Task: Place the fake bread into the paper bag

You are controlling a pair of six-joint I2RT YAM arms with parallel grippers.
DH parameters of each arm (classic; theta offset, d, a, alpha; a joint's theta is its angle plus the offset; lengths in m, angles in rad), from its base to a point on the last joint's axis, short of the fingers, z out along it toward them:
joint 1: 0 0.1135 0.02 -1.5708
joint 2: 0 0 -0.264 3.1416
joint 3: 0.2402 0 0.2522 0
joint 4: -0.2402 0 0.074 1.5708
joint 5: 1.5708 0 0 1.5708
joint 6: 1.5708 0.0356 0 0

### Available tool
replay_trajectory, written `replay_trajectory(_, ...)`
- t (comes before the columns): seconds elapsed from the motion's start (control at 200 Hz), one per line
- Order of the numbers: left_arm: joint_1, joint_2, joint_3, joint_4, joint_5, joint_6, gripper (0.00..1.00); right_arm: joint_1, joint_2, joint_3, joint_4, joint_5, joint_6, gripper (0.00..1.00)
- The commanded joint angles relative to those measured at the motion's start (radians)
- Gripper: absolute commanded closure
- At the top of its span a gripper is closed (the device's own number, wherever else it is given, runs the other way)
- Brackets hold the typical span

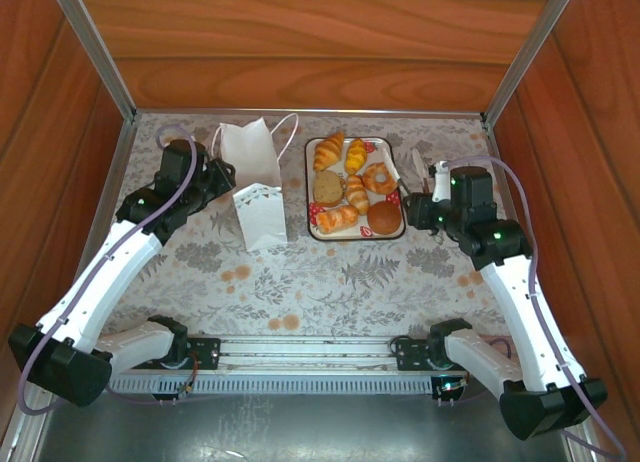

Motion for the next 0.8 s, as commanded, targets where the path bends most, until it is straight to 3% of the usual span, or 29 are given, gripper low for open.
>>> replay_trajectory(0.0,0.017,-0.035,-0.004,-0.012,0.029,0.006,0.54,-0.008,0.011,0.031,0.024,-0.078,-0.08,0.39)
replay_trajectory(0.18,0.022,-0.064,-0.014,-0.034,0.023,0.015,0.44,-0.008,0.053,0.085,-0.047,-0.086,-0.201,0.4)
replay_trajectory(0.445,0.044,-0.06,-0.03,-0.034,0.054,0.011,0.44,-0.008,0.2,0.194,-0.131,-0.148,-0.309,0.39)
replay_trajectory(0.66,0.073,-0.028,-0.016,-0.034,0.114,0.009,0.44,-0.008,0.327,0.284,-0.11,-0.179,-0.223,0.41)
replay_trajectory(0.795,0.083,-0.023,-0.013,-0.034,0.105,0.014,0.5,-0.006,0.406,0.323,-0.074,-0.23,-0.136,0.43)
